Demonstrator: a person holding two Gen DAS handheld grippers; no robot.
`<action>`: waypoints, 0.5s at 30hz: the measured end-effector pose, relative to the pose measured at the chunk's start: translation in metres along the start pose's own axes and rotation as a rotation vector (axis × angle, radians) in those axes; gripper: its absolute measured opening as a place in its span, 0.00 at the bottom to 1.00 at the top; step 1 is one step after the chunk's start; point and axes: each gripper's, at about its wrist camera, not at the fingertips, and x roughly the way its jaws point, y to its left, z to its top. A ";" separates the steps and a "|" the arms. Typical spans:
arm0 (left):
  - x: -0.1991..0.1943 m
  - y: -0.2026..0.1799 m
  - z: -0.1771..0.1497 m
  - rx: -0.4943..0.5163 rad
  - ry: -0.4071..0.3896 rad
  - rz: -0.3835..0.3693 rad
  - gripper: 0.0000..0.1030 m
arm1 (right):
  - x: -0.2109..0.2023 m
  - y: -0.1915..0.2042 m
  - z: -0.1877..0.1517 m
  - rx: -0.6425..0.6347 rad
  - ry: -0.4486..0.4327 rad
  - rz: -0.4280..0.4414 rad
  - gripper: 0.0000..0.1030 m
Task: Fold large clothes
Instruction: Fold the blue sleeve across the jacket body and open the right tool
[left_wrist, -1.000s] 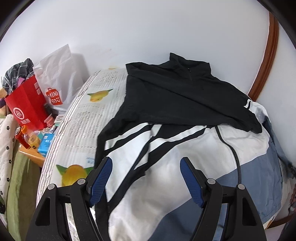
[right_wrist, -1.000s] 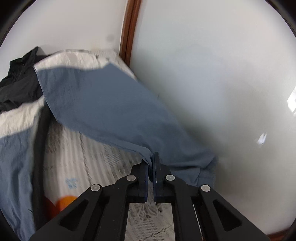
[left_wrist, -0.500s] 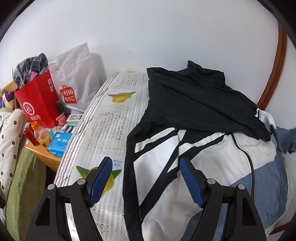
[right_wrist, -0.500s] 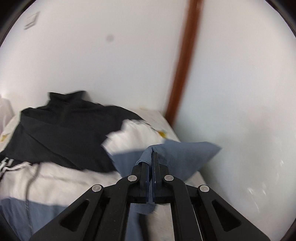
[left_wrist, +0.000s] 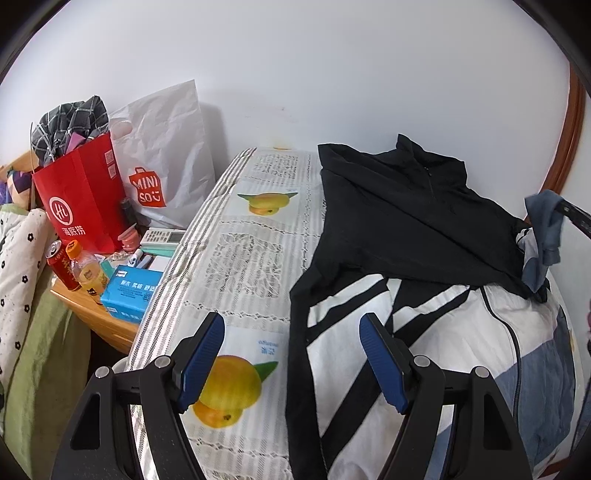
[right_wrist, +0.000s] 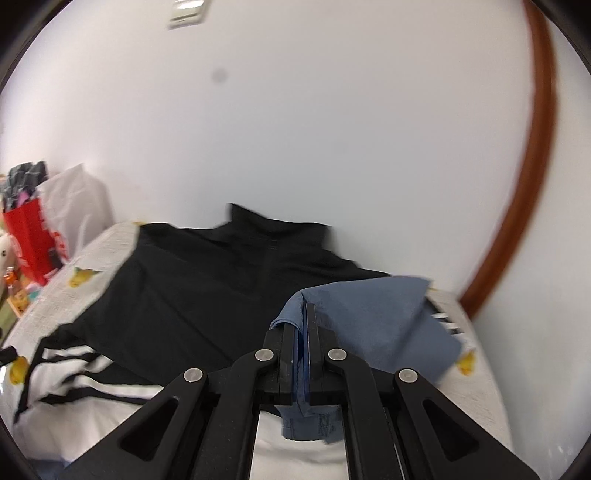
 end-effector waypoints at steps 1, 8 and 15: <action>0.002 0.002 0.001 -0.003 0.002 0.001 0.72 | 0.006 0.008 0.001 -0.006 0.002 0.013 0.01; 0.011 0.010 0.002 -0.015 0.013 0.002 0.72 | 0.036 0.072 0.012 -0.048 0.006 0.121 0.01; 0.013 0.013 0.003 -0.022 0.015 -0.008 0.72 | 0.074 0.104 0.008 -0.038 0.041 0.157 0.02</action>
